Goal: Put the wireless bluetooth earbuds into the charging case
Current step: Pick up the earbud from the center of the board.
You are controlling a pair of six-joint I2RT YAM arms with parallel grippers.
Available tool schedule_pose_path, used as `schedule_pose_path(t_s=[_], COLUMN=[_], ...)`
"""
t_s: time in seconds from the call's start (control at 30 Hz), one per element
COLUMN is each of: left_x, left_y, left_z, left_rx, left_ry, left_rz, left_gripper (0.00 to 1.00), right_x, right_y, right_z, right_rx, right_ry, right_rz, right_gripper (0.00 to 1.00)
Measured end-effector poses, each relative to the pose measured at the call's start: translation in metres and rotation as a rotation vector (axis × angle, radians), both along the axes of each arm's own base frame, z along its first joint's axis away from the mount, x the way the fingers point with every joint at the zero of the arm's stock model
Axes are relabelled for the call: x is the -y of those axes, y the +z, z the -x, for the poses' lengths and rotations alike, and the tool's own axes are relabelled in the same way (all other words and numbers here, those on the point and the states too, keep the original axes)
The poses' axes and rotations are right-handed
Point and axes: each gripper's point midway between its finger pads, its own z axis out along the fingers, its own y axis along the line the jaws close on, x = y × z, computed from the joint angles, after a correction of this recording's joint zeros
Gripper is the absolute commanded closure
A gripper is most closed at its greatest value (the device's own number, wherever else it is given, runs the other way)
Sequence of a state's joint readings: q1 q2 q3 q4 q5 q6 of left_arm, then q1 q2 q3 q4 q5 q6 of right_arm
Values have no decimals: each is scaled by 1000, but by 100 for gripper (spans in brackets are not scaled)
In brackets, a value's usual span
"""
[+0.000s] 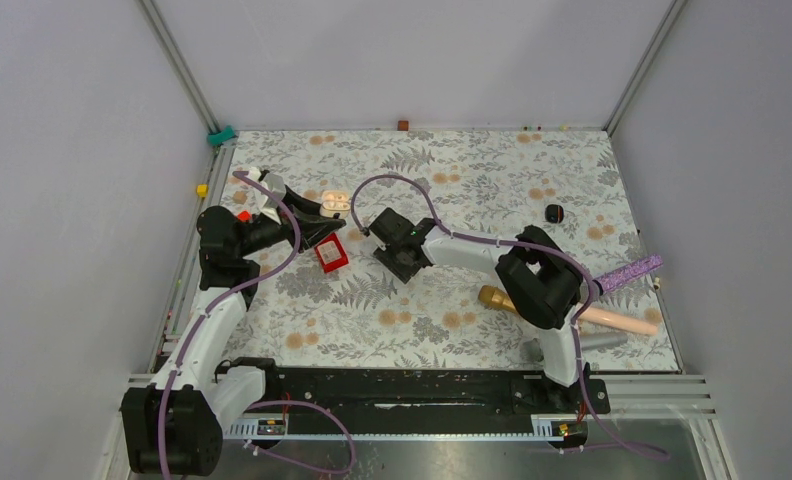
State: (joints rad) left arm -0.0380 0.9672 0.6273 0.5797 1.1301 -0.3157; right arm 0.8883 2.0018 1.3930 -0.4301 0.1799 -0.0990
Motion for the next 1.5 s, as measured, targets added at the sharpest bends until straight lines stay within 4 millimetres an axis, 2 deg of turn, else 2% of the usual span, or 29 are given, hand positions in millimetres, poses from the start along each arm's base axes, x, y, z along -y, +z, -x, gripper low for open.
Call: schedule_pose_path(t_s=[0.1,0.4,0.63,0.93,1.23,1.37,1.43,1.5], left_x=[0,0,0,-1,-1,-1,-1,-1], left_y=[1,3,4,7,5,1,1,2], left_z=[0,2,3,2,3,4,4,5], left_rx=[2,8,7,18,15,-1,-3,-1], left_ry=[-2,-7,-10,-7,-9,-11,-12,-15], left_rz=[2,5,8,10,12,13,14,15], left_gripper=[100,100,100,100,100,100,100,100], right_x=[5,5,4,5,4,3,1,0], right_y=[-6,-5,-5,-6,-2,18,41,75], right_z=[-4,-14,-13,-16,-22,-23,-21,-21], right_rx=[17,64,76,91,126,147,147,152], right_ry=[-25,-50,-47,-45,-14,12,35,56], right_rz=[33,46,54,67,77,45,-15,-106], right_gripper=[49,51,57,71,73,73,73,72])
